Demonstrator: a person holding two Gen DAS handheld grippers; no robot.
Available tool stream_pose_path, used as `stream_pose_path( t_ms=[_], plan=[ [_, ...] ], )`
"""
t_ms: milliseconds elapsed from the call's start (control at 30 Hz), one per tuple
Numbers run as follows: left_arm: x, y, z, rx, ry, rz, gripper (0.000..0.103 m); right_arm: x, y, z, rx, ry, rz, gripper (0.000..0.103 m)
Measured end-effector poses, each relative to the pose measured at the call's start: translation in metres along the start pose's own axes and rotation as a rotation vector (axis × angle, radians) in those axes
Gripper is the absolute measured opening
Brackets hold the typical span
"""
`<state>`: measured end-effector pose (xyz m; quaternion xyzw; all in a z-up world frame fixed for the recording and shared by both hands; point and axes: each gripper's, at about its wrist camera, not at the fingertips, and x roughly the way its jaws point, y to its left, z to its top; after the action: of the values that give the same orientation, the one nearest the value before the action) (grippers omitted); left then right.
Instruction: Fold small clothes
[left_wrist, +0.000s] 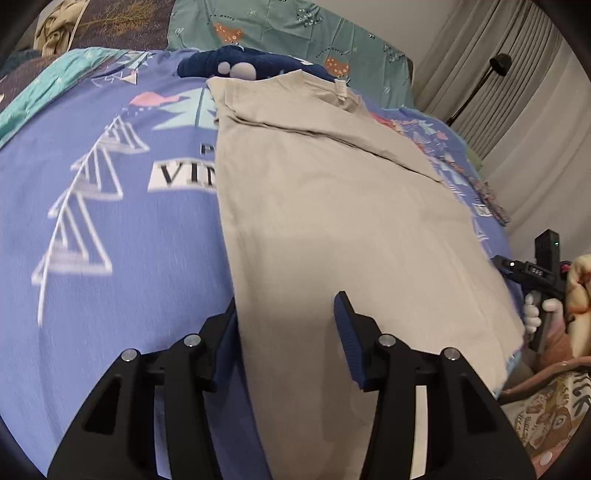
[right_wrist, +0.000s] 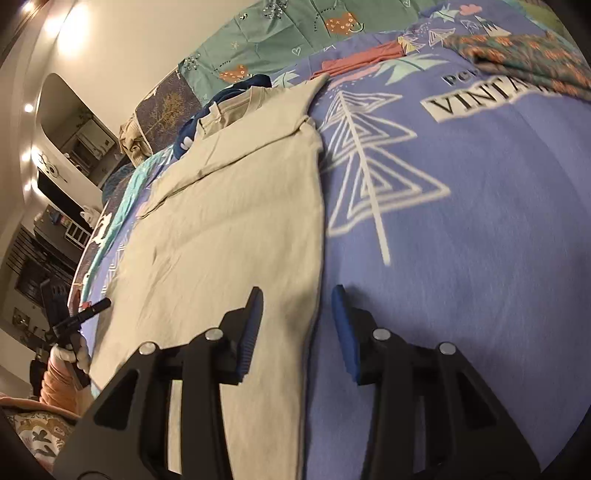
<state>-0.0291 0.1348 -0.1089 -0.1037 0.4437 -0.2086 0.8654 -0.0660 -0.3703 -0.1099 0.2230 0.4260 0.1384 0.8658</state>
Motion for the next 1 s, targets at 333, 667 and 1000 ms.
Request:
stream_pose_path(
  t_ms=[333,667,1000],
  plan=[
    [-0.040,-0.016,-0.067,-0.057,-0.032,-0.153,0.049,-0.046,0.000,-0.068,0.072,-0.001,0.150,0.039],
    [-0.021,-0.013,-0.056,-0.098,-0.021,-0.273,0.044,-0.037,0.017,-0.072,0.081,0.042,0.229,0.039],
    [-0.071,-0.028,-0.026,-0.144,-0.250,-0.351,0.000,-0.064,0.027,-0.040,0.129,-0.105,0.325,0.005]
  ],
)
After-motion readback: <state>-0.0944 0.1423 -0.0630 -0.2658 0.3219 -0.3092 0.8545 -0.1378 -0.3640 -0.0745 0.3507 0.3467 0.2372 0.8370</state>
